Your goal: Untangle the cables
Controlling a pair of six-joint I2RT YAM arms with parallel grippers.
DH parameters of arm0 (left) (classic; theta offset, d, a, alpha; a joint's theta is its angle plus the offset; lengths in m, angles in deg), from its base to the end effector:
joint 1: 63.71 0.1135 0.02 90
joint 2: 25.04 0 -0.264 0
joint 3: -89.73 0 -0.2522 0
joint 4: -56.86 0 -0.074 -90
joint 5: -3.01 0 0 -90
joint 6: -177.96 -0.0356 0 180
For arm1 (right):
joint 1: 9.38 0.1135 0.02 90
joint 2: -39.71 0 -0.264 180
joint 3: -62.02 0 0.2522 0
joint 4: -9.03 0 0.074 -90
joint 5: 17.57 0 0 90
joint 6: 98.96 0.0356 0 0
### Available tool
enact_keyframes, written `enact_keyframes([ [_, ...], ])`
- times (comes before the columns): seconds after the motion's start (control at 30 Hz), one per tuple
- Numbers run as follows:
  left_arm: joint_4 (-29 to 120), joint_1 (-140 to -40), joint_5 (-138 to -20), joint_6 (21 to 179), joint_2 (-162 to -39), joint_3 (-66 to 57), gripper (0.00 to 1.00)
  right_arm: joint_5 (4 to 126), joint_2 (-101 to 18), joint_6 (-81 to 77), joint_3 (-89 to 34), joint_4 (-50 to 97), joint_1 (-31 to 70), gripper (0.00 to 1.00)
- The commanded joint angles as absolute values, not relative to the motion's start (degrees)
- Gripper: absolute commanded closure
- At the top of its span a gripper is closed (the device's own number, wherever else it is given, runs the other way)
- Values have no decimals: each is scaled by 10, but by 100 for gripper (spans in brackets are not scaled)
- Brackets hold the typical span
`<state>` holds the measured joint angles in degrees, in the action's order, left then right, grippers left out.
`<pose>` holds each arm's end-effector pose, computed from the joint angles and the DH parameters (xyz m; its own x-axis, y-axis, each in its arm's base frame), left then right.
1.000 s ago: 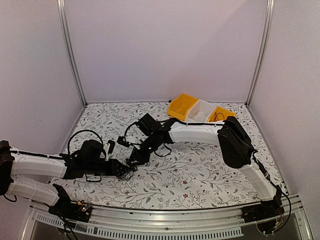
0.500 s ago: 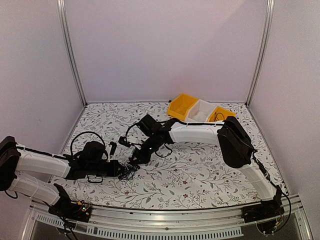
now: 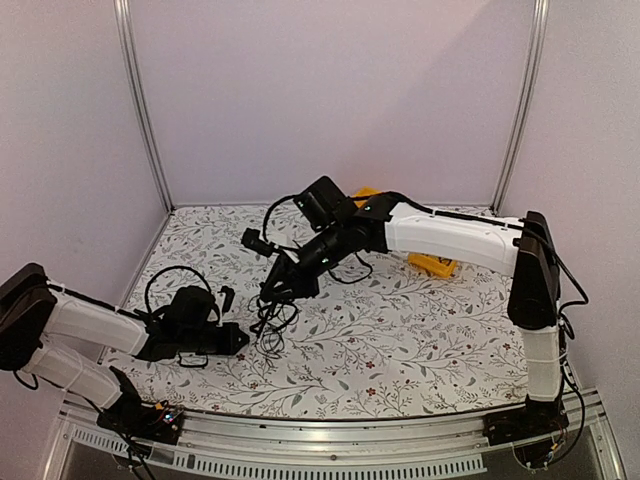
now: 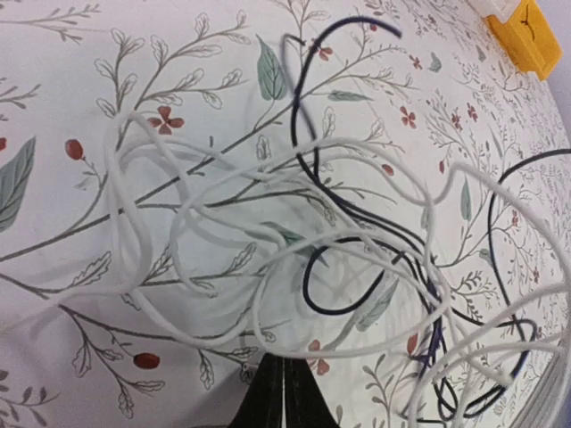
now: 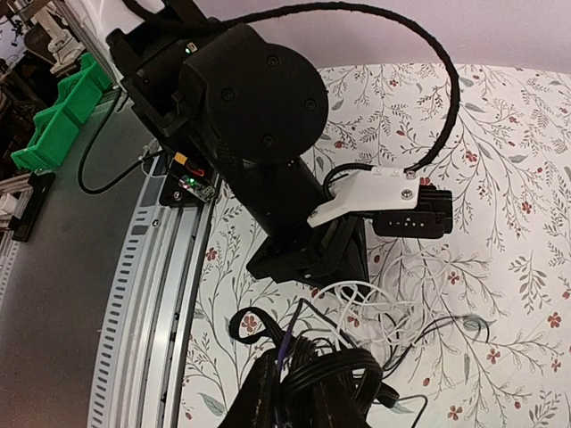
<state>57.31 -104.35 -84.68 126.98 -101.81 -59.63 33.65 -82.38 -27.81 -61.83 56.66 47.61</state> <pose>0.1591 -0.1385 0.1103 -0.8450 -0.1038 -0.5247 0.1804 0.8682 -0.4623 0.2445 0.4173 0.2719 -0.0821 -0.5887 -0.8042 -0.9698 -0.1386 0.2005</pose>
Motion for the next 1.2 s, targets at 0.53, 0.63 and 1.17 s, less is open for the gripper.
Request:
enact_keyframes([
  [0.53, 529, -1042, -880, 1236, -798, -616, 77, 448, -835, -345, -487, 601, 442, 58],
  [0.63, 546, -1042, -854, 1232, -799, -617, 76, 444, -838, -344, -482, 598, 442, 59],
  [1.17, 638, -1074, -783, 1226, -960, -575, 72, 428, -902, -313, -551, 595, 442, 60],
])
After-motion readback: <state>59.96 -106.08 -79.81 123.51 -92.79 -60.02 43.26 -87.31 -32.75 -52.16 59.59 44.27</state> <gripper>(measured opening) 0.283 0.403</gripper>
